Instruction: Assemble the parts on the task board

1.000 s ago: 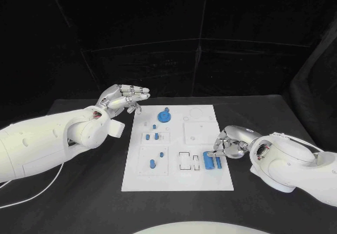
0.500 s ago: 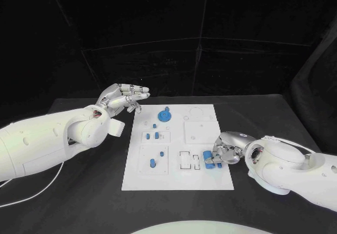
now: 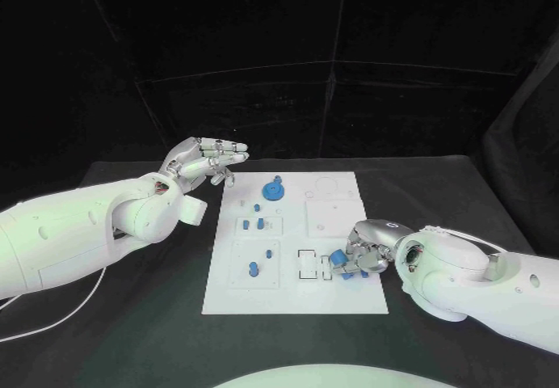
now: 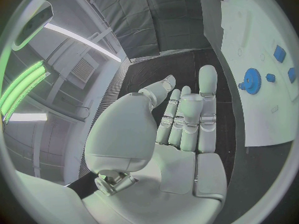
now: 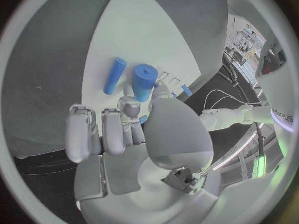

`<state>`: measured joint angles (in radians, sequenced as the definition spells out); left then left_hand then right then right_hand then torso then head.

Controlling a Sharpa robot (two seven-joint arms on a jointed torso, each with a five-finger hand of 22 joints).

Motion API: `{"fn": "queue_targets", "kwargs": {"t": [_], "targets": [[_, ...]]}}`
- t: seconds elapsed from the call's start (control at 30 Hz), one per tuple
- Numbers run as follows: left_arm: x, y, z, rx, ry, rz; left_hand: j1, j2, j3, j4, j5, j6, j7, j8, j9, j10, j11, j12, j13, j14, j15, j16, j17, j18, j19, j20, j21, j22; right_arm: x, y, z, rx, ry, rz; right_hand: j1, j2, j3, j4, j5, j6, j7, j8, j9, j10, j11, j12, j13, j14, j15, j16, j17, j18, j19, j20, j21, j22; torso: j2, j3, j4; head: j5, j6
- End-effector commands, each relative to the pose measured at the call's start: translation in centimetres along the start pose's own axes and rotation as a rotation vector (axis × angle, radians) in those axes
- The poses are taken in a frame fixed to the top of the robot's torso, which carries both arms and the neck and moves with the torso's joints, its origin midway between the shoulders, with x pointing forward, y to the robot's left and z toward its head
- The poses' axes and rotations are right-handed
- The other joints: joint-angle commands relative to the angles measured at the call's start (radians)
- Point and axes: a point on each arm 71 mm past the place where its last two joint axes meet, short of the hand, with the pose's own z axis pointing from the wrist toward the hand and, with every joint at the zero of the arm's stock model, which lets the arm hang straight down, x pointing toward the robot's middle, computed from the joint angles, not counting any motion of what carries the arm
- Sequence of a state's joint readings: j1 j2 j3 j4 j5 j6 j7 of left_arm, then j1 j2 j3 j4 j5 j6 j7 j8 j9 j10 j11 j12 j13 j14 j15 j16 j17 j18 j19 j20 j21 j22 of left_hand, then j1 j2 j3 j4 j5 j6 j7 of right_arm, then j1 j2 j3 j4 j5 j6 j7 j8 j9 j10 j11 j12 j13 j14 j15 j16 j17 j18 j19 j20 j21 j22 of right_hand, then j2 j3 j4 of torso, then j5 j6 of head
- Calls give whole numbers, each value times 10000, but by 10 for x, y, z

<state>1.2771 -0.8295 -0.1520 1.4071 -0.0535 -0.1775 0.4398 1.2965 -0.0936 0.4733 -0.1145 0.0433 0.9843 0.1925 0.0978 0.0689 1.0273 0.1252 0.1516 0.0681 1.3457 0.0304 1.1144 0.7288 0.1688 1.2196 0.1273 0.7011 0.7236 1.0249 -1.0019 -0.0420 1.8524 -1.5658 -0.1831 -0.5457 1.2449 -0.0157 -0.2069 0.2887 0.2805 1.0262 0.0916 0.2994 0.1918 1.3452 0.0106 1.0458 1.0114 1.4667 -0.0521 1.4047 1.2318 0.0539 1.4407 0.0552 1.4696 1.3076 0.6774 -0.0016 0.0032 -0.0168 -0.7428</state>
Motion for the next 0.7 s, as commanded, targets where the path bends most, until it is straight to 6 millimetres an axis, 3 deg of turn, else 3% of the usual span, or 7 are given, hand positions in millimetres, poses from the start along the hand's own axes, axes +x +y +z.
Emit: {"fn": "queue_targets", "kwargs": {"t": [0.03,0.3,0.4,0.53,0.7], "targets": [[0,-1,0,51,75,-70,-78,46,-27,6,59,16,8,21,-14,-59,0,67,-12,-68,-15,0,-13,143,-51,-15,-58,-11,-1,-2,0,149,-373,18,212,315,104,-55,379,72,-92,120,95,72,-63,94,139,501,-95,95,104,-118,125,-21,92,948,-14,-8,1,-34,-14],[0,-1,0,35,83,-76,-78,46,-27,6,59,16,8,21,-14,-59,0,67,-12,-68,-15,0,-13,143,-51,-15,-58,-11,-6,-4,-6,248,-1080,830,651,610,196,-124,1220,365,-235,316,339,237,-191,219,433,556,-192,280,475,-178,302,-105,235,1204,-27,-1,3,-61,19],[0,-1,0,28,76,-73,-78,46,-27,6,59,16,8,21,-14,-59,0,67,-12,-68,-15,0,-13,143,-51,-15,-58,-11,-10,-2,-12,145,-1497,1402,664,615,171,-101,1291,433,-264,339,389,272,-215,226,474,568,-213,320,556,-197,356,-125,278,1281,-30,6,-5,-56,42],[0,-1,0,27,91,-79,-78,46,-27,6,59,16,8,21,-14,-59,0,67,-12,-68,-15,0,-13,143,-51,-15,-58,-11,-12,5,-19,-101,-1747,2056,639,627,136,-61,1333,488,-285,352,434,303,-235,229,508,573,-231,341,598,-205,379,-143,298,1315,-40,-20,3,-99,67],[1,-1,0,31,117,-89,-78,46,-27,6,59,16,8,21,-14,-59,0,67,-12,-68,-15,0,-13,143,-51,-15,-58,-11,-10,15,-19,-285,-1433,2510,534,618,49,-4,1337,508,-291,337,483,325,-243,200,524,573,-242,350,615,-207,383,-161,302,1322,-27,-22,27,-96,81]]}}
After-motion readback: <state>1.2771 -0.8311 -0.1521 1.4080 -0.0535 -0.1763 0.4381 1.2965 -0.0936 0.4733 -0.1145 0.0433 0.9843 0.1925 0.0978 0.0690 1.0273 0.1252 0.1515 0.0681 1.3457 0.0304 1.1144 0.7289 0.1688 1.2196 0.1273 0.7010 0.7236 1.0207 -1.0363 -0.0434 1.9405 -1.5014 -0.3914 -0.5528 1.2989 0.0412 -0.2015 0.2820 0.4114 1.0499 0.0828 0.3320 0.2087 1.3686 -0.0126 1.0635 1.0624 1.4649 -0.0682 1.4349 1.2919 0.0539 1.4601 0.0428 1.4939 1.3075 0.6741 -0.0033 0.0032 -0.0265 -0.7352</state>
